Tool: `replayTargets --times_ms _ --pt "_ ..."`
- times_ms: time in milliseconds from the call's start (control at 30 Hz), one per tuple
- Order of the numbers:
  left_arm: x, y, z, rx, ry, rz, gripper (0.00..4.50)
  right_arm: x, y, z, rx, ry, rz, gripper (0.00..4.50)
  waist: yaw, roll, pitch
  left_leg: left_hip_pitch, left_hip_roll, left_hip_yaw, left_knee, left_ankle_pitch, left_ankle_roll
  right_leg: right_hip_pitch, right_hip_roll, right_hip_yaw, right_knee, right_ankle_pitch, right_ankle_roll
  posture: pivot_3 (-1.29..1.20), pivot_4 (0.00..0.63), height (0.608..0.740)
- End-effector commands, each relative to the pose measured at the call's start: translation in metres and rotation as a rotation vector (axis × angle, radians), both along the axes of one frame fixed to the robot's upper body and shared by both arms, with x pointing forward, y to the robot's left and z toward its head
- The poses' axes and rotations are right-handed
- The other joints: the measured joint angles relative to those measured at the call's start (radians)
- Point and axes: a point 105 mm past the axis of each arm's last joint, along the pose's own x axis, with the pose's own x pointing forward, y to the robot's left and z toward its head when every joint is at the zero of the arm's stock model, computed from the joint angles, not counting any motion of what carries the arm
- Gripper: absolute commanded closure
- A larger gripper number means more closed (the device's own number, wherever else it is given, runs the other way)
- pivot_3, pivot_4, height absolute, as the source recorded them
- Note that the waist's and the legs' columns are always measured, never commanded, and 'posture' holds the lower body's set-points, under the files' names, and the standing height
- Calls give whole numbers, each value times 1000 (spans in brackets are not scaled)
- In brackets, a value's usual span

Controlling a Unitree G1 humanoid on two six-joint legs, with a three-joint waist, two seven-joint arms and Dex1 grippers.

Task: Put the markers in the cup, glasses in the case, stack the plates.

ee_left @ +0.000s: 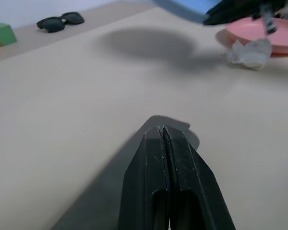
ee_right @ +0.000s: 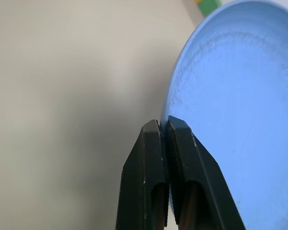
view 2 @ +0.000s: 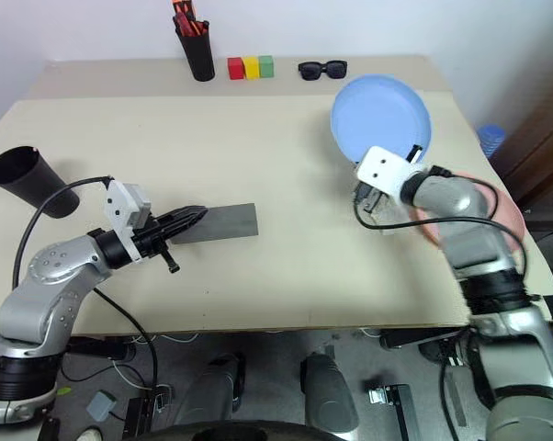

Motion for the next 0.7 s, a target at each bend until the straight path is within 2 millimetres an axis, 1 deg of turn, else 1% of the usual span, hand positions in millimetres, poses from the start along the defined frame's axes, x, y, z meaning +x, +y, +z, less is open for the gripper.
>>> replayTargets --times_ms 33,67,133,233,333,400,467,500,533,633,700 --pt "-8 -13 6 -13 -26 -71 4500 -24 -35 21 -41 29 -44 4431 5 0 0 0 0 0 0 0 0 0 0 0 0 0 0 0 150 740" --pt "-9 -17 5 -12 -21 -88 4500 -31 -49 20 -54 62 -79 4431 7 0 0 0 0 0 0 0 0 1 0 0 0 0 0 0 150 740" --pt "-12 -21 3 -8 -15 -111 4500 -41 -67 17 -59 109 -128 4431 11 0 0 1 0 0 1 0 1 1 0 0 -1 0 0 0 150 740" --pt "-13 -27 -2 5 -7 -148 4500 -62 -95 1 -106 219 -192 4431 9 2 -1 2 0 1 1 0 1 2 0 0 0 0 0 0 150 740" --pt "-11 -32 -3 12 -9 -171 4500 -70 -108 -8 -83 280 -248 4431 -1 2 -1 2 0 1 1 0 1 2 0 1 0 0 0 0 150 740" --pt "-10 -34 -2 10 -11 -183 4500 -72 -110 -12 -49 316 -266 4431 -8 2 -1 2 0 1 1 0 1 2 0 1 0 0 0 0 150 740" --pt "-10 -36 -2 8 -14 -192 4500 -75 -106 -18 -39 357 -251 3876 -8 2 -1 3 0 2 2 0 1 3 0 1 0 0 0 0 150 740" --pt "-9 -37 -2 9 -15 -194 4500 -76 -105 -20 -51 362 -245 3529 -8 3 -1 3 0 2 2 0 1 3 0 1 0 0 0 0 150 740" --pt "-9 -37 -2 8 -16 -194 4500 -76 -103 -20 -63 350 -238 3075 -7 3 -1 3 0 2 2 0 1 3 1 1 0 0 0 0 150 740" --pt "-9 -37 -2 9 -17 -194 4500 -72 -81 -12 -10 301 -164 1590 -6 3 -1 3 0 1 2 0 1 3 0 1 0 0 0 0 150 740" --pt "-10 -37 -3 9 -15 -194 4500 -70 -69 -12 17 296 -124 1590 -6 3 -1 3 0 1 2 0 1 3 0 1 0 0 0 0 150 740"
